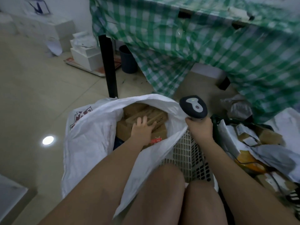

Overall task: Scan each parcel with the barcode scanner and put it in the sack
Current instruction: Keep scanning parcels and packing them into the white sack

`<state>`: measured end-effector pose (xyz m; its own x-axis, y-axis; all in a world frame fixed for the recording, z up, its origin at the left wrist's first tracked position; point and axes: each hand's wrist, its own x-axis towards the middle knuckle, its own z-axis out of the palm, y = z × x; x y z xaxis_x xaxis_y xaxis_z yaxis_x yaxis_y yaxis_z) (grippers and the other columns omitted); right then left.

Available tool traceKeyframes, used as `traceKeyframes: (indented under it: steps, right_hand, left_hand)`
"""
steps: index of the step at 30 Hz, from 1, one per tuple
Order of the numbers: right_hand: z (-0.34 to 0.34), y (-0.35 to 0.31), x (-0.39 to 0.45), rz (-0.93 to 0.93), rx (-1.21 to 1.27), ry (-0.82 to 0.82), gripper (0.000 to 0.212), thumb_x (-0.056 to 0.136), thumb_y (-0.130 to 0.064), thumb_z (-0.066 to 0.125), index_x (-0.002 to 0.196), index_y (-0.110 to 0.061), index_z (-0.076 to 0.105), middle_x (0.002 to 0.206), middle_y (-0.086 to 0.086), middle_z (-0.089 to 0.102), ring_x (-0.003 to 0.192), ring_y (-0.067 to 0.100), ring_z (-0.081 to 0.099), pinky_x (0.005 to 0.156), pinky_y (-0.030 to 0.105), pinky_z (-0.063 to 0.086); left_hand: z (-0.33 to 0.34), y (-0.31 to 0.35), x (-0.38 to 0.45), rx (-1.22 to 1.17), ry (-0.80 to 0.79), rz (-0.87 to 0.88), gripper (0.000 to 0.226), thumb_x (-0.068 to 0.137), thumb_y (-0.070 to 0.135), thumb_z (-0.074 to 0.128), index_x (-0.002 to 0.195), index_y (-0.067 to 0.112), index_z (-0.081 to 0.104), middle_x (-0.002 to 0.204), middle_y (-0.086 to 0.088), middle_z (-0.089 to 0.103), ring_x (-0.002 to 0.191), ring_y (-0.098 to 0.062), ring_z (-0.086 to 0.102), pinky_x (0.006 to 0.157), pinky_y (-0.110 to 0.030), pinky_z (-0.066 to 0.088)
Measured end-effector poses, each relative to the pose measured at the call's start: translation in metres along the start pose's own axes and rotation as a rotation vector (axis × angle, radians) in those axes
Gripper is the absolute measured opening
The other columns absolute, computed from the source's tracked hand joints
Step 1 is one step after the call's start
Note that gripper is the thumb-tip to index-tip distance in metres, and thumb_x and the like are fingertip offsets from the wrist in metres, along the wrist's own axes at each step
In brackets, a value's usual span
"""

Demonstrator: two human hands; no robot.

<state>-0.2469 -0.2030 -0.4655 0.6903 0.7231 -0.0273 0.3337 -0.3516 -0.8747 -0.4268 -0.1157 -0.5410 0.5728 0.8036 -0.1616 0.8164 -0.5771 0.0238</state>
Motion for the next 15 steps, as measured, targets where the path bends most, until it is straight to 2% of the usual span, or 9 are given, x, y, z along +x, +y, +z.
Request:
traceKeyframes:
  steps: [3,5,8,11,13,15]
  right_hand:
    - [-0.011,0.003,-0.008,0.005,0.061,-0.044,0.018,0.077,-0.021,0.078,0.075,-0.013,0.062,0.070,0.006,0.065,0.065,0.017,0.060,0.060,0.030,0.048]
    - [-0.021,0.007,-0.013,0.047,0.140,-0.041,0.023,0.074,-0.026,0.082,0.088,-0.013,0.068,0.080,0.007,0.071,0.076,0.021,0.067,0.067,0.036,0.056]
    - [-0.042,0.012,-0.027,0.080,0.150,-0.036,0.014,0.080,-0.019,0.076,0.079,-0.015,0.063,0.070,0.001,0.066,0.065,0.015,0.062,0.062,0.030,0.051]
    - [-0.072,0.026,-0.041,0.138,0.188,0.004,0.020,0.086,-0.013,0.070,0.072,-0.020,0.057,0.067,0.003,0.062,0.066,0.020,0.060,0.065,0.033,0.051]
    - [-0.096,0.042,-0.047,0.225,0.216,0.043,0.010,0.085,-0.015,0.071,0.081,-0.014,0.061,0.075,0.007,0.066,0.073,0.025,0.064,0.070,0.038,0.053]
    - [-0.121,0.061,-0.055,0.323,0.283,0.084,0.014,0.085,-0.014,0.071,0.093,-0.005,0.064,0.081,0.010,0.069,0.069,0.021,0.066,0.066,0.035,0.055]
  left_hand:
    - [-0.010,-0.007,-0.007,-0.289,-0.176,0.037,0.058,0.098,0.033,0.044,0.150,0.040,0.021,0.158,-0.015,-0.003,0.143,-0.043,0.001,0.117,-0.051,0.013]
    - [-0.016,-0.009,-0.015,-0.461,-0.156,0.034,0.052,0.100,0.026,0.043,0.148,0.040,0.029,0.160,-0.013,-0.005,0.145,-0.040,-0.003,0.119,-0.051,0.006]
    - [-0.023,0.000,-0.028,-0.619,0.001,0.007,0.041,0.099,0.021,0.045,0.139,0.030,0.048,0.157,-0.012,0.018,0.144,-0.033,0.014,0.119,-0.042,0.013]
    - [-0.037,0.023,-0.038,-0.706,0.235,0.017,0.030,0.096,0.013,0.047,0.120,0.022,0.063,0.131,-0.005,0.048,0.122,-0.022,0.045,0.104,-0.029,0.033]
    - [-0.051,0.048,-0.042,-0.717,0.342,0.037,0.024,0.095,0.012,0.046,0.106,0.022,0.064,0.119,-0.001,0.052,0.107,-0.018,0.050,0.093,-0.029,0.041]
    - [-0.065,0.078,-0.044,-0.730,0.412,0.101,0.019,0.093,0.011,0.047,0.100,0.021,0.062,0.112,-0.002,0.053,0.100,-0.019,0.051,0.087,-0.033,0.045]
